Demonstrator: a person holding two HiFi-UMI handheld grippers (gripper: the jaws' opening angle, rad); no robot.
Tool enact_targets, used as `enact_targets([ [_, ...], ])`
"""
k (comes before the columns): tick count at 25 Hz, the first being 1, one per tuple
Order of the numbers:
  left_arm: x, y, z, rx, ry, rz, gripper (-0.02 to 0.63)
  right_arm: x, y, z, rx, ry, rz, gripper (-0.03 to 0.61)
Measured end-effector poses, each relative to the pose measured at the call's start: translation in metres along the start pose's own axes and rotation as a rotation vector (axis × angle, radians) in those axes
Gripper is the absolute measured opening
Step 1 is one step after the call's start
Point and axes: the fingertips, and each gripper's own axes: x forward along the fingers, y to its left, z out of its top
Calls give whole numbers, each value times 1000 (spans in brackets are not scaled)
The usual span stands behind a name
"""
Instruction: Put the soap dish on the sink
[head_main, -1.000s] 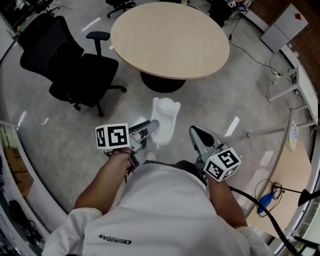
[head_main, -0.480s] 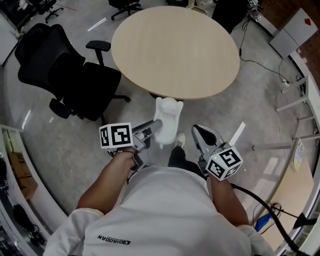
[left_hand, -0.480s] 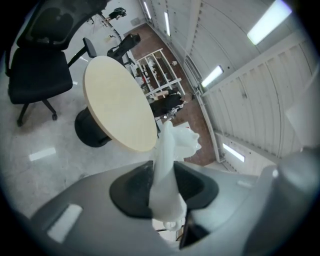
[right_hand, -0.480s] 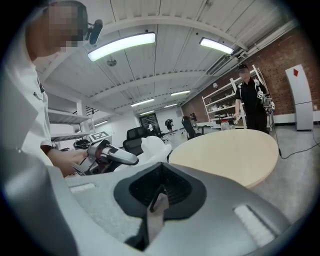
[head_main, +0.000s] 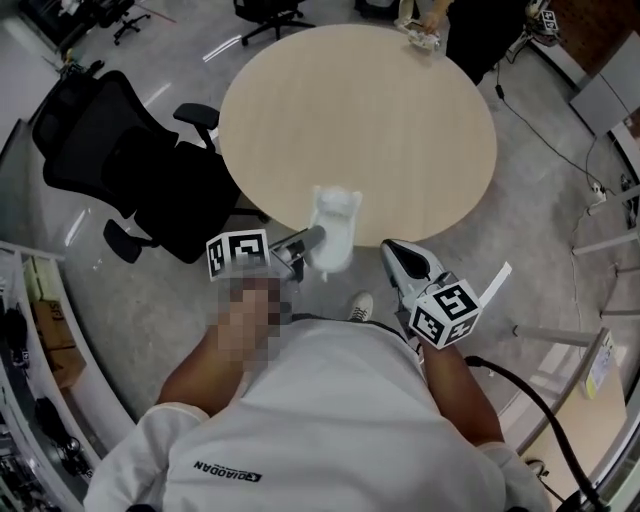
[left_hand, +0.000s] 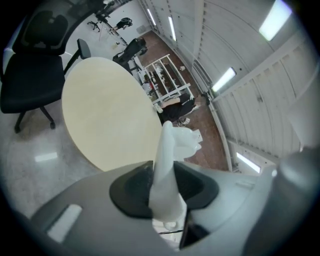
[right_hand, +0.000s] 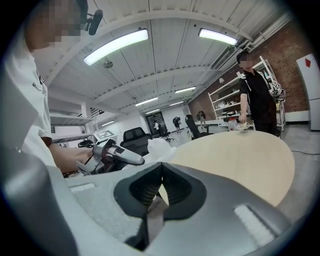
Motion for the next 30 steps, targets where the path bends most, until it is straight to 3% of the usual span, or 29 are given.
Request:
enact_targets([
  [5,49,19,21,-49,-8,41,138,12,-39,2,22,11,12,2],
  [12,101,67,38,-142,86,84,138,31,-57,-3,74,42,-31,2],
  [19,145,118,27,-254,202,129,140,35,-69,-16,143,87,-122,2],
  [30,168,153,33,-337,256,170,140,47,-73,-13,147,115,-174,2],
])
